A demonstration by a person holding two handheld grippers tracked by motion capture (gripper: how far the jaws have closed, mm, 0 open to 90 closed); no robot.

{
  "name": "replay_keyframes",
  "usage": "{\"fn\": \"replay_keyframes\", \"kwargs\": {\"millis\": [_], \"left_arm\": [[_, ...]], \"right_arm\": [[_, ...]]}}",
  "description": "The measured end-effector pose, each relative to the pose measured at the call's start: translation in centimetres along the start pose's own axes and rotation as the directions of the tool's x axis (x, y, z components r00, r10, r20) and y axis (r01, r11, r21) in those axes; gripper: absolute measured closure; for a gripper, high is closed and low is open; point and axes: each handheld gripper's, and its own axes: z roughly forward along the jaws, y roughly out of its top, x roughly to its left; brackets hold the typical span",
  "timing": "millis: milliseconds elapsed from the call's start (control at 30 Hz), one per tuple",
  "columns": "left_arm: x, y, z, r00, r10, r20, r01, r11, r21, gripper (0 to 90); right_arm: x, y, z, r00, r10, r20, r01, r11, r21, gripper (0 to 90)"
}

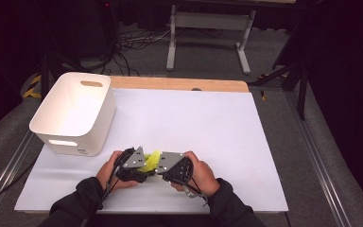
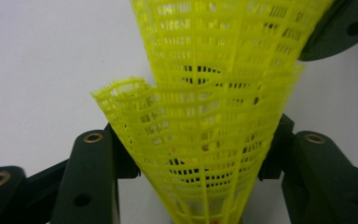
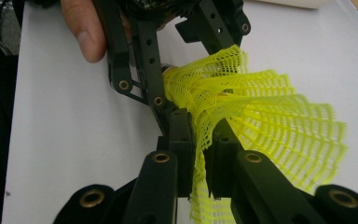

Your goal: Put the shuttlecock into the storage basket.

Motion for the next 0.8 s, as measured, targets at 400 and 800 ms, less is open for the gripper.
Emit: {"fn": "replay_keyframes", "kwargs": {"millis": [400,800], "left_arm": [[0.0,0.1,-0.7,0.9998,-0.002,-0.02,0.0,0.9947,-0.103,50.6],[0.2,-0.1,-1.3,0.9989,-0.021,-0.041,0.014,0.986,-0.166,54.6]], "right_arm": [[-0.5,1.7,-0.7,0.9991,0.023,-0.036,-0.025,0.997,-0.076,79.0],[-0.2,2.1,-1.3,0.9995,0.013,-0.03,-0.016,0.995,-0.098,58.4]]}}
